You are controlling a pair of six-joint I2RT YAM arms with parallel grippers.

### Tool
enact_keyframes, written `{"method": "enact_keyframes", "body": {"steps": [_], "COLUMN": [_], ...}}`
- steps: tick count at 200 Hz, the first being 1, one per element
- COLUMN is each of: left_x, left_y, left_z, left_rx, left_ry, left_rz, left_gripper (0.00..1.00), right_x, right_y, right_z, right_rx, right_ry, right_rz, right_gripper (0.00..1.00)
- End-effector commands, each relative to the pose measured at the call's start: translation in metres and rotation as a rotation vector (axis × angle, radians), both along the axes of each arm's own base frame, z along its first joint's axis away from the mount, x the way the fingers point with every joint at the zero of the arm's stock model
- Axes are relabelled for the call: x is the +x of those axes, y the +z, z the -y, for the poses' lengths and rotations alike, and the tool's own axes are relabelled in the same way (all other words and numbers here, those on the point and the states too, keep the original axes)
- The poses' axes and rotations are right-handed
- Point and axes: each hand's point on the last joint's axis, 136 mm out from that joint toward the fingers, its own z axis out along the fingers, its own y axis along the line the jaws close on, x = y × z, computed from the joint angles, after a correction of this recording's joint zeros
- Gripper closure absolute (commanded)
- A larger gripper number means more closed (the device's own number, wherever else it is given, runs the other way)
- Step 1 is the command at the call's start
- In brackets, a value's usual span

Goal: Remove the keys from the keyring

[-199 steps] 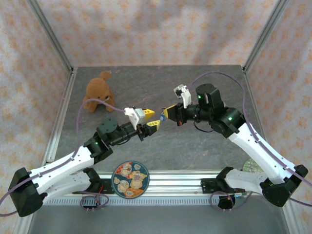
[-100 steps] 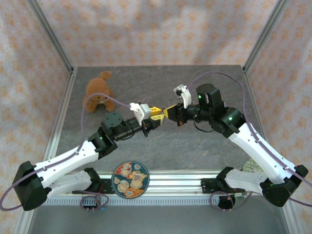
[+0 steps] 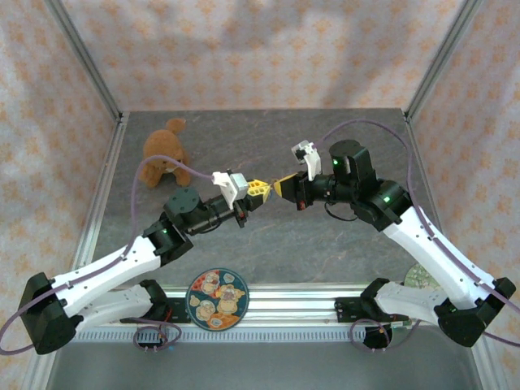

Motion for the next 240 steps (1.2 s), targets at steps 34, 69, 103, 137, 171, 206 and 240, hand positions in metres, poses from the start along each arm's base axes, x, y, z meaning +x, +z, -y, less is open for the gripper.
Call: {"method": "enact_keyframes", "body": {"steps": [34, 69, 103, 137, 171, 206, 240], "left_x": [-0.009, -0.011, -0.013, -0.014, -0.014, -0.008, -0.004], "left_y": [0.010, 0.002, -0.002, -0.009, -0.016, -0.018, -0.011], "left_z": [-0.008, -0.014, -0.024, -0.031, -0.032, -0.026, -0.011], "left_rx": [-0.042, -0.053, -0.070, -0.065, -0.064, -0.057, -0.041], "left_ry": [-0.002, 0.015, 0.047, 0.071, 0.075, 0.077, 0.038], "left_rz": [0.041, 0.020, 0.011, 0.002, -0.003, 0.024, 0.080], "left_gripper": [1.00, 0.85, 0.66, 0.64, 0.57, 0.48, 0.45], "right_x": [-0.001, -0.002, -0.003, -0.004, -0.005, -0.007, -0.010], "right_y": [0.015, 0.019, 0.019, 0.021, 0.024, 0.027, 0.029], "right_z": [0.000, 0.000, -0.001, 0.000, 0.000, -0.001, -0.002], "right_rx": [0.045, 0.043, 0.044, 0.042, 0.042, 0.049, 0.061], "right_ry": [-0.001, 0.006, 0.012, 0.016, 0.021, 0.031, 0.042], "right_rz": [0.028, 0.040, 0.036, 0.040, 0.042, 0.038, 0.031], "right_gripper": [1.00, 1.00, 1.00, 1.00, 1.00, 1.00, 1.00]}}
